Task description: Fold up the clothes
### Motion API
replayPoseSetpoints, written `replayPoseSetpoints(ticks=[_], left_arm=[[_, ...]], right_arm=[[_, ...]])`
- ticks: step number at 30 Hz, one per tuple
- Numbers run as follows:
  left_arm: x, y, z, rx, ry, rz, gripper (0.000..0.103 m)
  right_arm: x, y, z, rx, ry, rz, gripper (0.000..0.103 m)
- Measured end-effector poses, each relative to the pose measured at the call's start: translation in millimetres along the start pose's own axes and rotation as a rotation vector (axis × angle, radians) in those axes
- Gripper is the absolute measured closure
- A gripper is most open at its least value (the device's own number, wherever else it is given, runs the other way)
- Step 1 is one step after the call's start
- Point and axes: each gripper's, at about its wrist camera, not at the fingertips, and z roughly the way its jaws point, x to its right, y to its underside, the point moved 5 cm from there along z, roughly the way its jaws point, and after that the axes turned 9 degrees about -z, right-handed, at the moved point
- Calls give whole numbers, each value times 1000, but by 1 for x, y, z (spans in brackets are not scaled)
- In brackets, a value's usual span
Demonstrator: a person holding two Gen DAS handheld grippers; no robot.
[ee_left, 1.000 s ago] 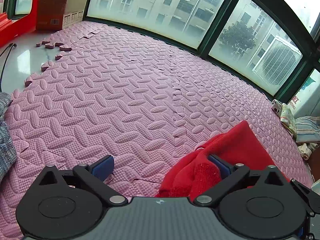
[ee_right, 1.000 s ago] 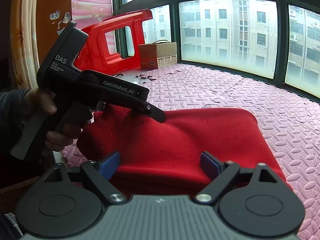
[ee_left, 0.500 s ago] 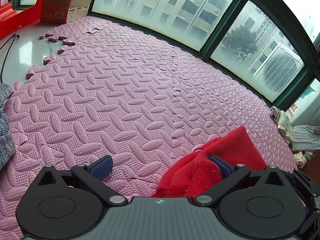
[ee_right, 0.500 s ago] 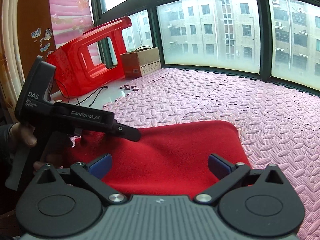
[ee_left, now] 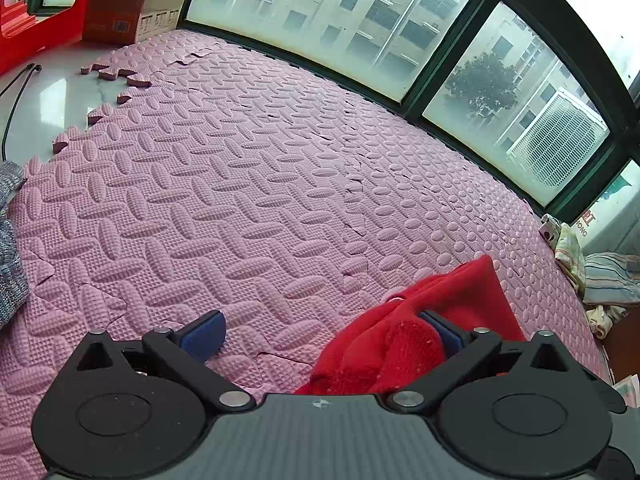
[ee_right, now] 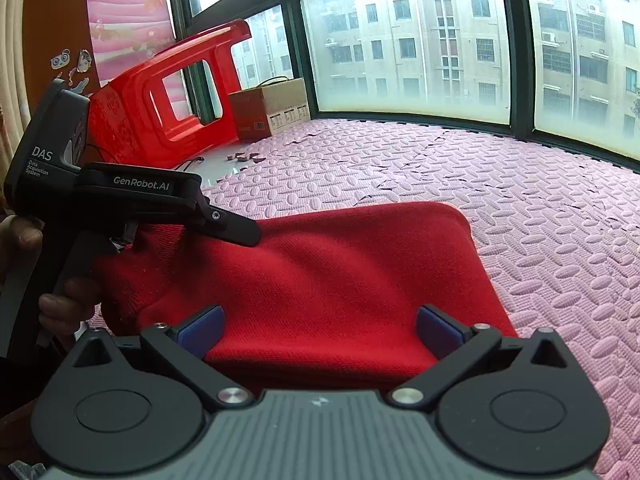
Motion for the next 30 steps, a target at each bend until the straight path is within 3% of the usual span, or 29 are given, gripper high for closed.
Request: replayPoseSetpoints(ticks=[5, 14, 25, 30], left_arm=[[7, 0, -10, 41, -41, 52, 0], [29, 4, -30, 152, -147, 234, 0], [23, 17, -56, 176, -152, 174, 0], [22, 15, -77, 239, -161, 166, 0]], right_arm=[[2, -6, -17, 26, 60, -6, 0], [3, 8, -8, -36, 129, -42, 0], [3, 13, -8, 8, 142, -50, 0], [5, 14, -8, 15, 140, -48, 0]])
